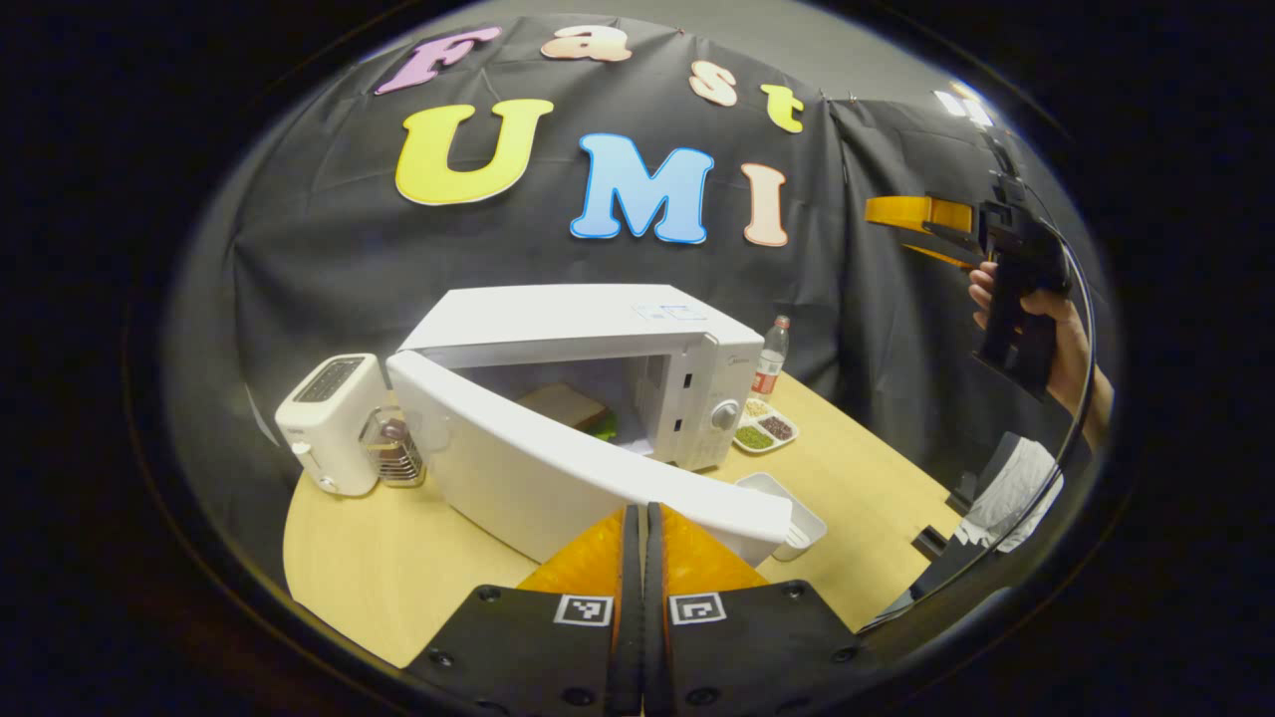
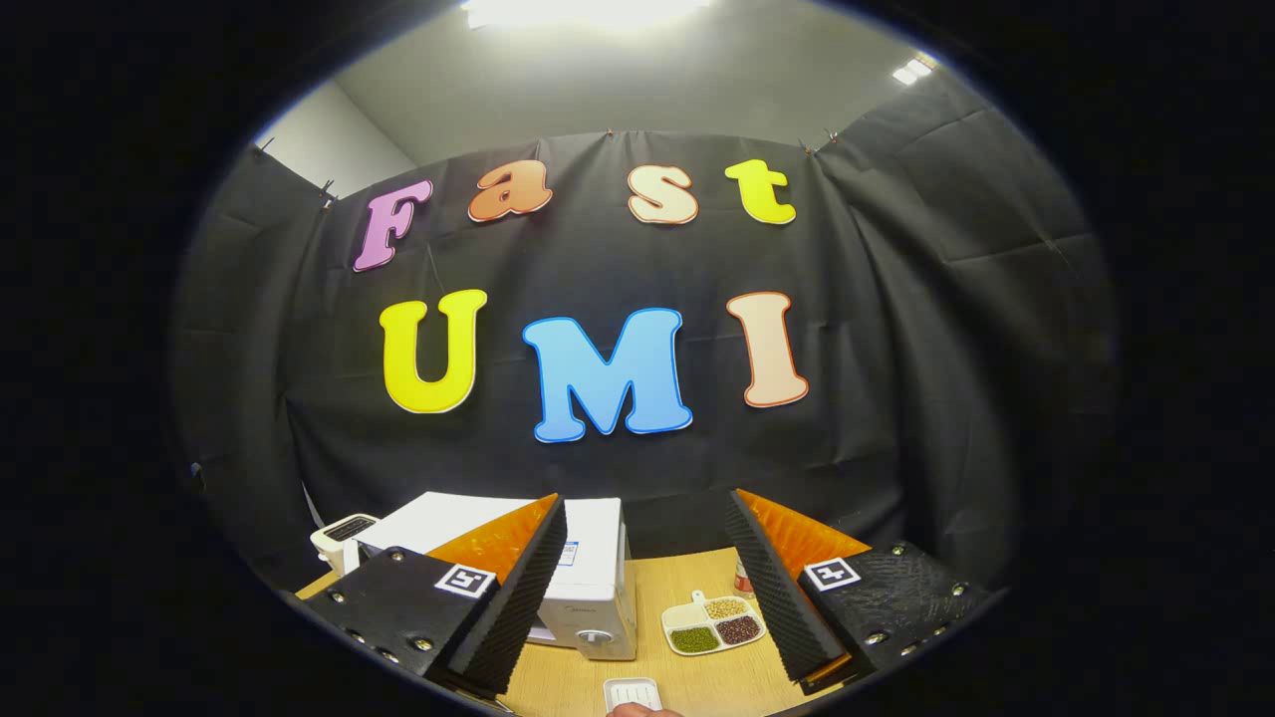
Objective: Open the microwave oven with the left hand, put the food in, and close the microwave oven.
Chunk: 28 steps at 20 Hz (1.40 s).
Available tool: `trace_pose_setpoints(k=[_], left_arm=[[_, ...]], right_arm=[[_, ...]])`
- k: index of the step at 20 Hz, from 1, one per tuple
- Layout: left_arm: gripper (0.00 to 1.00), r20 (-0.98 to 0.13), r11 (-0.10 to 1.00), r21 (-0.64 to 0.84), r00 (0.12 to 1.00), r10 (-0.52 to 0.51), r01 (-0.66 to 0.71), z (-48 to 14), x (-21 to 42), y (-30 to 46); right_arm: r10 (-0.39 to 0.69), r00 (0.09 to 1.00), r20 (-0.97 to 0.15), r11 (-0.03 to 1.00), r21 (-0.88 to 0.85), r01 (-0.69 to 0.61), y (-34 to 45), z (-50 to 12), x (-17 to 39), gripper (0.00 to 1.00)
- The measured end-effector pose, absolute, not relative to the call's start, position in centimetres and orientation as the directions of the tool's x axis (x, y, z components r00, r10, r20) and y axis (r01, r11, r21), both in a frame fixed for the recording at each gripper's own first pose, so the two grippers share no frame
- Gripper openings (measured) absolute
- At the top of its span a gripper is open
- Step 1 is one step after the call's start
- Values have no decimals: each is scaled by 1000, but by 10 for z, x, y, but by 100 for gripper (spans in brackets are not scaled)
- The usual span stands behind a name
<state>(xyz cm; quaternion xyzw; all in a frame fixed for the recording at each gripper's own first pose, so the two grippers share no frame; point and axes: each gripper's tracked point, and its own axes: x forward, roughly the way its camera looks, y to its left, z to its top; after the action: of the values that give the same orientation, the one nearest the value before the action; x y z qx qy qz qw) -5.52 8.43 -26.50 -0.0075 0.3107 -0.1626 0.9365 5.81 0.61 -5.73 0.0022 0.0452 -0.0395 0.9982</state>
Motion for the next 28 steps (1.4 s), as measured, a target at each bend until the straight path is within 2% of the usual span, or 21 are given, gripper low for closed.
trace_pose_setpoints(k=[15,28], left_arm=[[7,-569,931,-140,743,-354,336,-288,18,25],[7,-560,955,-171,774,-296,242,-299,89,-2]], right_arm=[[-156,983,-93,988,-4,156,-50,-65,53,96],[-149,982,-114,989,6,151,-79,-79,71,97]])
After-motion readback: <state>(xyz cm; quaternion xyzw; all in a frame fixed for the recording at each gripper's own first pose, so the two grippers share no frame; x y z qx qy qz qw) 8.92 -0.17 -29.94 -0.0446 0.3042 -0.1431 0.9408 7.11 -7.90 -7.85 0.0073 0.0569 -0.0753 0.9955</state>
